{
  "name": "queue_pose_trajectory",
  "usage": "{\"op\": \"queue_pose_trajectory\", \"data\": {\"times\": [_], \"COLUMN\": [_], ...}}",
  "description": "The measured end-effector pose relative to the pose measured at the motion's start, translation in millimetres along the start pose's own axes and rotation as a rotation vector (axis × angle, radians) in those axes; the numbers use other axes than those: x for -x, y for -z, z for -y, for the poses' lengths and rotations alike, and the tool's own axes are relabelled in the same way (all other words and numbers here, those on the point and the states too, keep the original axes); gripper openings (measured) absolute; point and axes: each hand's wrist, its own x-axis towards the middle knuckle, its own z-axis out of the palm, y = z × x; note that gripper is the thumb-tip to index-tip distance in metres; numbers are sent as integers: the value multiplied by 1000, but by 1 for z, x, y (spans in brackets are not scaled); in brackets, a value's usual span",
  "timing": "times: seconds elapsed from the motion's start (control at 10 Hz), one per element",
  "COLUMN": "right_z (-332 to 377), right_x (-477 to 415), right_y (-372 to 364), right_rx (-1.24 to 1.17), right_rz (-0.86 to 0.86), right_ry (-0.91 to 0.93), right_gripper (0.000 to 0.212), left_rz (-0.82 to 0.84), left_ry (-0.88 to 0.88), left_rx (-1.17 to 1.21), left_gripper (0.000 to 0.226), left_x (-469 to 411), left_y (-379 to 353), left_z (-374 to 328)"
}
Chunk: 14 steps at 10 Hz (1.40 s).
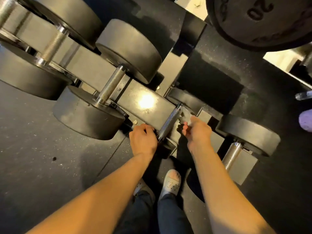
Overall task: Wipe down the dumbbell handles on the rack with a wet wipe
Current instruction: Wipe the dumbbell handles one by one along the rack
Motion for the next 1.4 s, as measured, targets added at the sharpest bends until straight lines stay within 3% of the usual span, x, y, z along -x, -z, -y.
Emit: {"op": "queue_pose_trajectory", "data": {"times": [0.1, 0.2, 0.3, 0.4, 0.5, 0.6, 0.7, 0.8, 0.9, 1.0, 1.1, 1.2, 1.3, 1.4], "right_z": [-37, -55, -44, -21, -10, -15, -24, -20, -4, -8, -26, -42, -42, -26], "right_x": [9, 13, 10, 5, -8, -6, -1, -7, -18, -13, -1, 6, 15, 18], "right_y": [-8, 5, 18, 13, -3, -9, 6, 11, 0, -20, -18, -1, 13, 15], "right_rx": [290, 725, 979, 722, 273, 394, 884, 810, 228, 190, 582, 864, 1063, 1124], "right_rz": [97, 190, 381, 273, 143, 189, 389, 402, 142, 74, 46, 201, 384, 458], "right_ry": [102, 284, 309, 167, -77, -84, -7, -39, -90, -32, 220, 316, 293, 270], "right_gripper": [19, 22, 31, 34, 24, 23, 25, 25, 28, 22, 27, 32, 37, 43], "left_rz": [14, 10, 7, 30, 41, 39, 30, 41, 46, 41, 36, 35, 76, 150], "left_ry": [29, 8, 14, 4, 1, 3, -5, -8, -30, -63, -74, -85, -109, -247], "left_rx": [2, -7, -1, 14, -2, -11, -4, -13, -22, -29, -39, -57, -74, -162], "left_gripper": [29, 33, 33, 28, 29, 29, 28, 30, 30, 32, 34, 33, 27, 11], "left_x": [-4, -2, -2, -4, -7, -7, -6, -6, -5, -6, -7, -10, -10, -6], "left_y": [0, 3, 3, 0, 1, 2, 1, 1, 3, 3, 3, 3, 8, 34], "left_z": [3, -4, -2, 2, 5, 3, 3, 5, 5, 5, 5, 7, 8, 2]}}
